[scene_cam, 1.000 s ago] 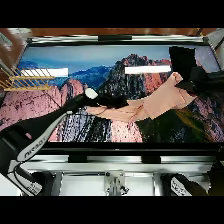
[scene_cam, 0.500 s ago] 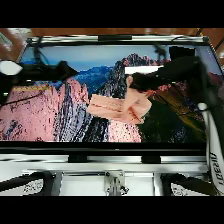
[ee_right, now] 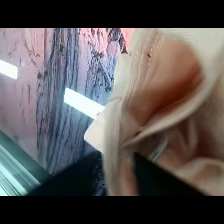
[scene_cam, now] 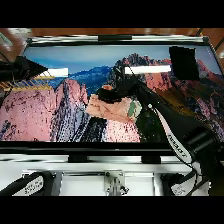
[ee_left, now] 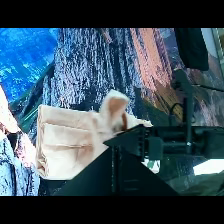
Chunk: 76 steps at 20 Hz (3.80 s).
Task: Fold the shirts.
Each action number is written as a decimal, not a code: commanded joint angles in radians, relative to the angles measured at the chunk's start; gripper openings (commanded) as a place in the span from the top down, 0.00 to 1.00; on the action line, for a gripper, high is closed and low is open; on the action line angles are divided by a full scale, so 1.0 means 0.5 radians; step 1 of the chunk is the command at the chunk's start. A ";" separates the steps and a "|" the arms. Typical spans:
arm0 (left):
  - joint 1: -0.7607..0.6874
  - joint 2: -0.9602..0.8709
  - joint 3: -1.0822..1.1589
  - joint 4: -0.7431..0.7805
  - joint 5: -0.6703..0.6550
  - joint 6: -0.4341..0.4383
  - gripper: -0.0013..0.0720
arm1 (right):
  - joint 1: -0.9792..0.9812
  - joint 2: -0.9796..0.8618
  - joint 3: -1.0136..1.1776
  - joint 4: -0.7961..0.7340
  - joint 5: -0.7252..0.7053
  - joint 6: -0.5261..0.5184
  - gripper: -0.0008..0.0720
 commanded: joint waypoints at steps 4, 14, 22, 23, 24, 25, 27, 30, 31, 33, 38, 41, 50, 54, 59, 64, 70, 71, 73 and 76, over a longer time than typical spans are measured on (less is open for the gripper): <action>0.021 0.035 -0.002 0.002 -0.043 0.042 0.93 | -0.085 0.032 0.015 -0.188 -0.455 -0.031 0.29; 0.021 0.027 -0.002 0.002 -0.043 0.054 0.93 | -1.093 0.504 -0.369 -0.584 -1.101 0.105 0.19; 0.021 0.027 -0.002 0.001 -0.040 0.053 0.93 | -0.946 0.336 -0.893 -0.185 -0.381 -0.065 0.19; 0.021 0.027 -0.002 0.001 -0.040 0.053 0.93 | -0.919 0.303 -0.893 -0.119 -0.356 -0.126 0.19; 0.021 0.027 -0.002 0.001 -0.040 0.053 0.93 | -0.893 0.280 -0.893 -0.053 -0.323 -0.176 0.19; 0.021 0.027 -0.002 0.001 -0.040 0.053 0.93 | -0.865 0.262 -0.893 0.011 -0.282 -0.217 0.19; 0.021 0.027 -0.002 0.001 -0.040 0.053 0.93 | -0.813 0.247 -0.893 0.113 -0.206 -0.272 0.22; 0.021 0.027 -0.002 0.001 -0.040 0.052 0.93 | -0.761 0.246 -0.891 0.333 -0.101 -0.372 0.67; 0.021 0.027 -0.002 0.001 -0.040 0.052 0.93 | -0.760 0.246 -0.891 0.465 -0.081 -0.468 0.78; 0.021 0.027 -0.002 0.001 -0.040 0.053 0.93 | -0.770 0.248 -0.832 0.569 -0.101 -0.552 0.91; 0.021 0.027 -0.002 0.001 -0.040 0.053 0.93 | -0.960 0.248 -0.022 0.492 -0.439 -0.382 0.91; 0.020 0.027 -0.002 0.001 -0.041 0.053 0.93 | -1.178 0.246 0.562 0.156 -0.440 0.035 0.91; 0.020 0.027 -0.002 0.001 -0.040 0.054 0.93 | -1.813 0.246 0.979 0.092 -0.762 0.425 0.91; 0.020 0.027 -0.002 0.001 -0.041 0.053 0.93 | -1.778 0.246 0.979 0.085 -0.752 0.324 0.91; 0.020 0.027 -0.002 0.001 -0.047 0.053 0.93 | -1.672 0.230 0.979 0.084 -0.378 0.109 0.91; 0.020 0.029 -0.002 0.001 -0.048 0.052 0.93 | -1.644 0.096 0.979 0.083 0.305 -0.201 0.91; 0.019 0.027 -0.002 0.002 -0.044 0.001 0.93 | -1.900 -0.158 0.978 -0.049 -0.151 -0.524 0.91; 0.019 0.027 -0.002 0.002 -0.044 0.001 0.93 | -1.951 -0.170 0.978 -0.159 -0.333 -0.518 0.91; 0.019 0.027 -0.002 0.002 -0.043 0.001 0.93 | -2.037 -0.167 0.977 -0.401 -0.652 -0.414 0.91; 0.019 0.027 -0.002 0.001 -0.041 0.001 0.93 | -2.159 -0.112 0.977 -0.649 -0.916 -0.204 0.91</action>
